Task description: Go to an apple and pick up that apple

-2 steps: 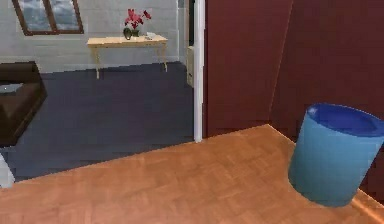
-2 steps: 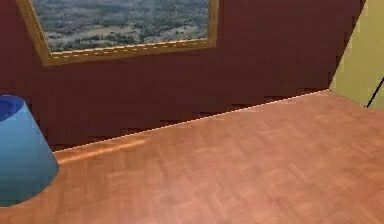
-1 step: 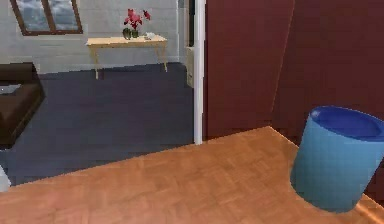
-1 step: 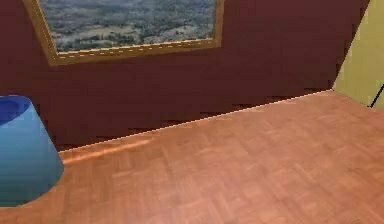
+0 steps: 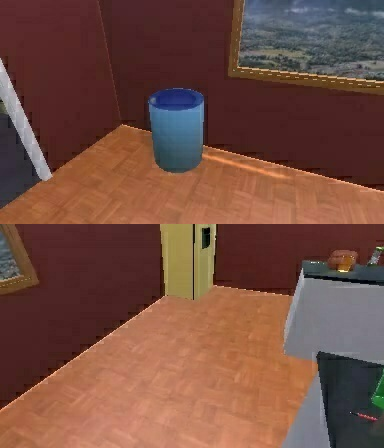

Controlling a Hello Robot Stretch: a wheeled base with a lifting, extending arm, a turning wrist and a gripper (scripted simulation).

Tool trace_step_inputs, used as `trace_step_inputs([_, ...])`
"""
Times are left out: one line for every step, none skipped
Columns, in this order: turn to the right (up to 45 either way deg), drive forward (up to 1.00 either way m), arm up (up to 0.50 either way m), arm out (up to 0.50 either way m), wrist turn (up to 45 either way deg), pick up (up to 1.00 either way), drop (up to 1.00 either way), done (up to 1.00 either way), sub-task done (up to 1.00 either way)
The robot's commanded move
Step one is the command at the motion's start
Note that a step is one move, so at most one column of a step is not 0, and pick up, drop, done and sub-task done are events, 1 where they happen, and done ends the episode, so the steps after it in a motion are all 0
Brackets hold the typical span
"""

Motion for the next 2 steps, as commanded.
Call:
trace_step_inputs([30.0,0.00,0.00,0.00,0.0,0.00,0.00,0.00,0.00])
trace_step_inputs([0.0,0.10,0.00,0.00,0.0,0.00,0.00,0.00,0.00])
